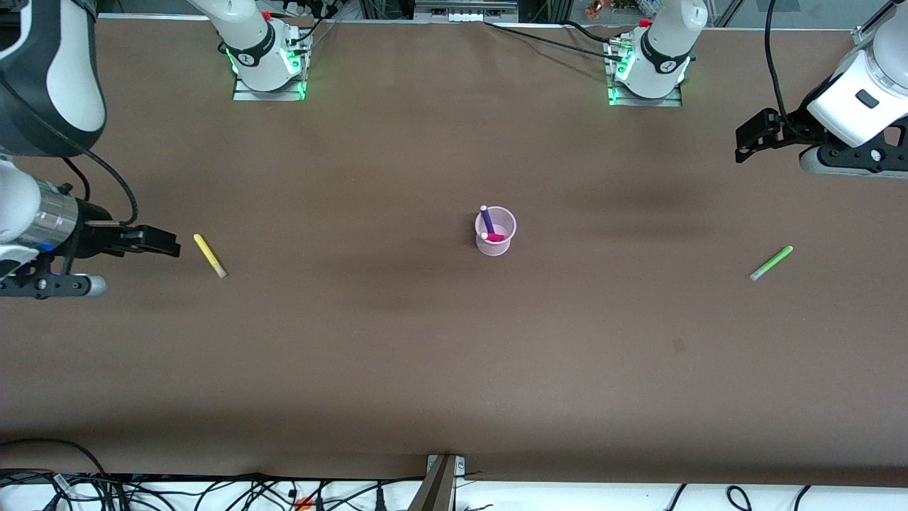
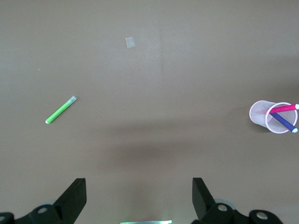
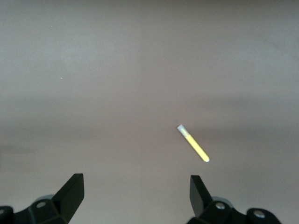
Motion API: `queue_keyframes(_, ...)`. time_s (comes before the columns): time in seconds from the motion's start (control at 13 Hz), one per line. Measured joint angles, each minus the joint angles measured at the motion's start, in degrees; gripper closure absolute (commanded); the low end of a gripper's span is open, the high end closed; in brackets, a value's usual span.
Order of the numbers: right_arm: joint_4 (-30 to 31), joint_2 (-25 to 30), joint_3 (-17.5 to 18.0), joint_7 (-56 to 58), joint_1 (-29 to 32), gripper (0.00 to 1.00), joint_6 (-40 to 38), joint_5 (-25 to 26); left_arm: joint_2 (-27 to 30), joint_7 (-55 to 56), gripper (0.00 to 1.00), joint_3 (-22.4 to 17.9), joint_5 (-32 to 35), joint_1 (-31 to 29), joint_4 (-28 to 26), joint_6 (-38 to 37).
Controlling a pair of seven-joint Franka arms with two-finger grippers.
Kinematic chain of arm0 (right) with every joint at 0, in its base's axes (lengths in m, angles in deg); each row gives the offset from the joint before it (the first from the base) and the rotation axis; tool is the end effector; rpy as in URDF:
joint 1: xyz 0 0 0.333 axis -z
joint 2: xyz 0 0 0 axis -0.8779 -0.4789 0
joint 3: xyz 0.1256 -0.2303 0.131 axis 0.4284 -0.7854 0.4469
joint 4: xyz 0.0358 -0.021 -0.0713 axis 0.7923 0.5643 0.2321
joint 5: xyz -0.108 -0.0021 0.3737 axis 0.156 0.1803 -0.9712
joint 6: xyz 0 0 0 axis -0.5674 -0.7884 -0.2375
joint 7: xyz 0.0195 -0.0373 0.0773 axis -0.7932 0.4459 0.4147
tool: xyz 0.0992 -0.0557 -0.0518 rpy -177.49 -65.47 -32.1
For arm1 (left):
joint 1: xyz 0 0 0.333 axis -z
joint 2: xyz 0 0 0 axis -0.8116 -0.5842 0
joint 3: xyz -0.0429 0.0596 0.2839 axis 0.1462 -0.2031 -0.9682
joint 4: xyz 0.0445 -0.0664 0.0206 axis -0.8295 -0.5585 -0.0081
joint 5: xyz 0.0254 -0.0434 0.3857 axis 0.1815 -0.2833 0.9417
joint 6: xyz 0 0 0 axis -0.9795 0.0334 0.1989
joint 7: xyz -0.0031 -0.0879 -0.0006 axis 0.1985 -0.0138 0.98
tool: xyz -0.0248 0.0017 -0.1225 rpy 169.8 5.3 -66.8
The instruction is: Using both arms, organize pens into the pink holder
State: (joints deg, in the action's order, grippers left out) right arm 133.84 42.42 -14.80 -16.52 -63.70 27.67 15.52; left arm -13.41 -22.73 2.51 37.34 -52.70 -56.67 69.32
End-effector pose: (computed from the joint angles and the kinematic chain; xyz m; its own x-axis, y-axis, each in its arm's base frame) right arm 0.6462 0.0343 0.4919 0.9970 -0.0009 -0.0768 -0.0044 -0.9989 -0.0459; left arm 0.5311 -0.0560 0.5801 0.9952 -0.0519 -0.0827 -0.0521 -0.9986 -0.0009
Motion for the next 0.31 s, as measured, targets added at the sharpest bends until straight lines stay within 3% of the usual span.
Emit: queue_keyframes(0.31, -0.09, 0.81, 2.32, -0.40, 1.67, 0.00, -0.37, 0.76, 0.00, 0.00, 0.00, 0.00, 0.00, -0.02, 0.00, -0.02)
